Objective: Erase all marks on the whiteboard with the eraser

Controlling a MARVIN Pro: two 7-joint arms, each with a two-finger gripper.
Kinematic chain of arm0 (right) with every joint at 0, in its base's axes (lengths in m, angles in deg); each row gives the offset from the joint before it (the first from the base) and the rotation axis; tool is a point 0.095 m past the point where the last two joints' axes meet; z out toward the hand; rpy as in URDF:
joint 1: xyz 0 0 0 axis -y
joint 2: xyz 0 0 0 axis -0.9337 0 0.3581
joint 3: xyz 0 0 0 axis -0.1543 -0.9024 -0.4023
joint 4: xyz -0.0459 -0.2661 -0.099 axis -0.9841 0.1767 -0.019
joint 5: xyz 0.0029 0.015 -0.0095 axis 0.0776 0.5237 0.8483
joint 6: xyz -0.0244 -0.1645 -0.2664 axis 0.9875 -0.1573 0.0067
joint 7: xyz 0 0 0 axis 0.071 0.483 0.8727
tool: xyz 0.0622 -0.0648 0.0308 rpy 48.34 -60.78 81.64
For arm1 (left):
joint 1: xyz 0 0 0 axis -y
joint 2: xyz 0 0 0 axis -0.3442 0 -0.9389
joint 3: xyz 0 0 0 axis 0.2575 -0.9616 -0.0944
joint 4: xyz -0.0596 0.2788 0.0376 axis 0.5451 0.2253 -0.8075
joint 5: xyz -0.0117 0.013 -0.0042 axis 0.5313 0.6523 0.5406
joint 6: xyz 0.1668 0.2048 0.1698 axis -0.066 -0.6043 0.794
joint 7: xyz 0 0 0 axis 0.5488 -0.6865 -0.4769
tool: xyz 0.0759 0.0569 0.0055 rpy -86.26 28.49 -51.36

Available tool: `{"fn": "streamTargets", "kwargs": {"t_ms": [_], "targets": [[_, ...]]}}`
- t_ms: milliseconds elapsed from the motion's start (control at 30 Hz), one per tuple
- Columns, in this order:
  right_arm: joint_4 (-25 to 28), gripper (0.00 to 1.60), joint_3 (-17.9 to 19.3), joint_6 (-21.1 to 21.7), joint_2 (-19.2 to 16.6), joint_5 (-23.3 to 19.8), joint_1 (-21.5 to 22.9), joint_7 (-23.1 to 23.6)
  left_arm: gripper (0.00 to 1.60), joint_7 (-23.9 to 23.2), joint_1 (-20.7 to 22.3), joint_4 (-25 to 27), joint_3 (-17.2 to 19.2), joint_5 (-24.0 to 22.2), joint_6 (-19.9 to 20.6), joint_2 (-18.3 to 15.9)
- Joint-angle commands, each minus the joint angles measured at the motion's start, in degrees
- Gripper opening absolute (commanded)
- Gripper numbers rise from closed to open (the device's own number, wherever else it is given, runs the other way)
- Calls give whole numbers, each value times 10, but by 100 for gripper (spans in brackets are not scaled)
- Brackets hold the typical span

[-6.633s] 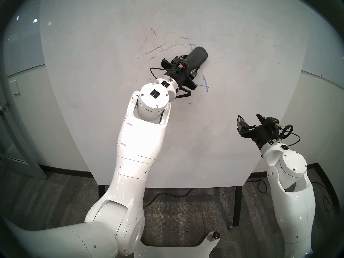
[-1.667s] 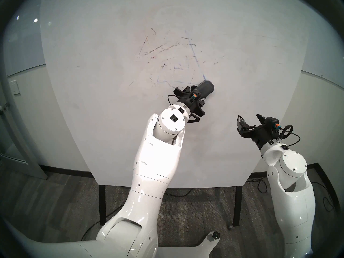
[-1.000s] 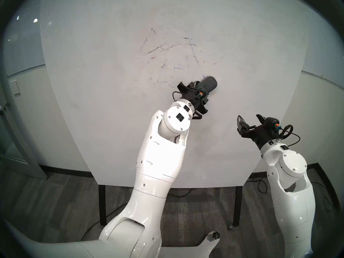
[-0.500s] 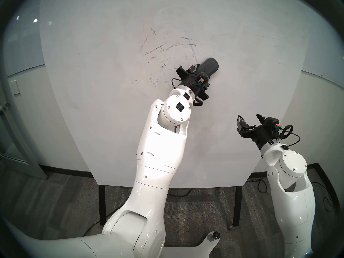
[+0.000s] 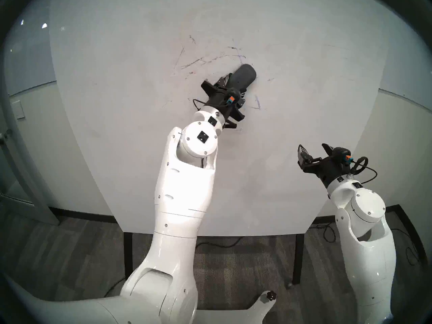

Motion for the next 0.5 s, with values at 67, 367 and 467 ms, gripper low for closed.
{"fn": "streamTargets", "kwargs": {"t_ms": [67,367,467], "targets": [[13,160,-1,-3,-1,0,5,1,0,-11,-84,65,28,-32,17,-65],[13,160,0,-2,-1,0,4,1,0,-8,-101,103,68,-70,27,-67],[13,160,0,-2,-1,0,5,1,0,2,-93,110,82,-93,32,-61]]}}
